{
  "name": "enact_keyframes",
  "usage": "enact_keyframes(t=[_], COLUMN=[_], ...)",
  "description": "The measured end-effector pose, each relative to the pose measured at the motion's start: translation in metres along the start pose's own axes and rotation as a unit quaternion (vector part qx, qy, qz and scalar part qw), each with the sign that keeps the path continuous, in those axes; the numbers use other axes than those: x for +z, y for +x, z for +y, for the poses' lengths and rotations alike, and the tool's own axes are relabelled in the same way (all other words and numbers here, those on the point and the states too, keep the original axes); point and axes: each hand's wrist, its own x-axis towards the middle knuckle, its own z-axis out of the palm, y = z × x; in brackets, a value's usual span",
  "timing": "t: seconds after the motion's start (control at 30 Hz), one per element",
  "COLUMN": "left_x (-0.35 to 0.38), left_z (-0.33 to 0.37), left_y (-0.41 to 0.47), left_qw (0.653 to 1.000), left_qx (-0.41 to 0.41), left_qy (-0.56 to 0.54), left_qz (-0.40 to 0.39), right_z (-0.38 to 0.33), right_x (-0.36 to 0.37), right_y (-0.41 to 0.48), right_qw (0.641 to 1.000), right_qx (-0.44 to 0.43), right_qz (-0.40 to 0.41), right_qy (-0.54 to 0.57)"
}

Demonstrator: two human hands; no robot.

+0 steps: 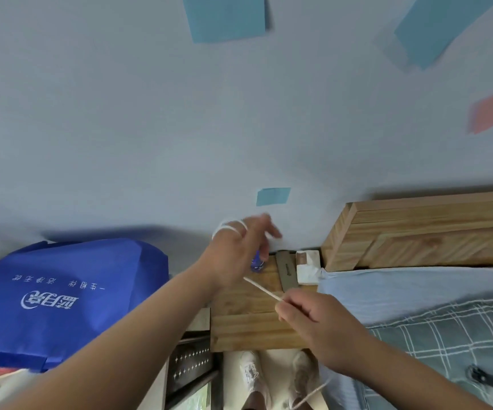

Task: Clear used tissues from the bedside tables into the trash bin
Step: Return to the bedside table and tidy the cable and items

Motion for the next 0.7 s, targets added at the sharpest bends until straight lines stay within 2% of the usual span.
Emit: enact_keyframes(t=[0.07, 0.1, 0.13, 0.27, 0.43, 0.53, 0.63, 0.7], left_x=[0.001, 0.002, 0.004, 0.021, 0.05, 0.05, 0.032, 0.021], left_z=[-0.019, -0.026, -0.03, -0.034, -0.007, 0.016, 0.03, 0.036], left_y=[-0.011, -0.018, -0.025, -0.054, -0.071, -0.068, -0.045, -0.031], left_qw=[0.976, 0.96, 0.954, 0.958, 0.897, 0.87, 0.821, 0.791], left_qx=[0.006, 0.017, 0.017, -0.033, -0.067, -0.033, 0.0, -0.014], left_qy=[0.195, 0.248, 0.254, 0.067, -0.165, -0.323, -0.495, -0.57], left_qz=[-0.092, -0.129, -0.158, -0.277, -0.404, -0.371, -0.284, -0.221], right_z=[-0.004, -0.006, -0.01, -0.025, -0.034, -0.025, -0.008, -0.002], right_x=[-0.02, -0.031, -0.041, -0.066, -0.064, -0.047, -0.011, 0.01], right_y=[-0.005, -0.006, -0.006, 0.003, 0.032, 0.043, 0.041, 0.037], right_qw=[0.999, 0.997, 0.995, 0.991, 0.995, 0.994, 0.964, 0.963], right_qx=[0.008, 0.01, 0.009, -0.043, -0.076, -0.036, 0.026, 0.048], right_qz=[-0.008, -0.013, -0.017, 0.0, 0.038, 0.029, -0.001, -0.007], right_qy=[-0.04, -0.069, -0.099, -0.125, -0.055, 0.096, 0.264, 0.263])
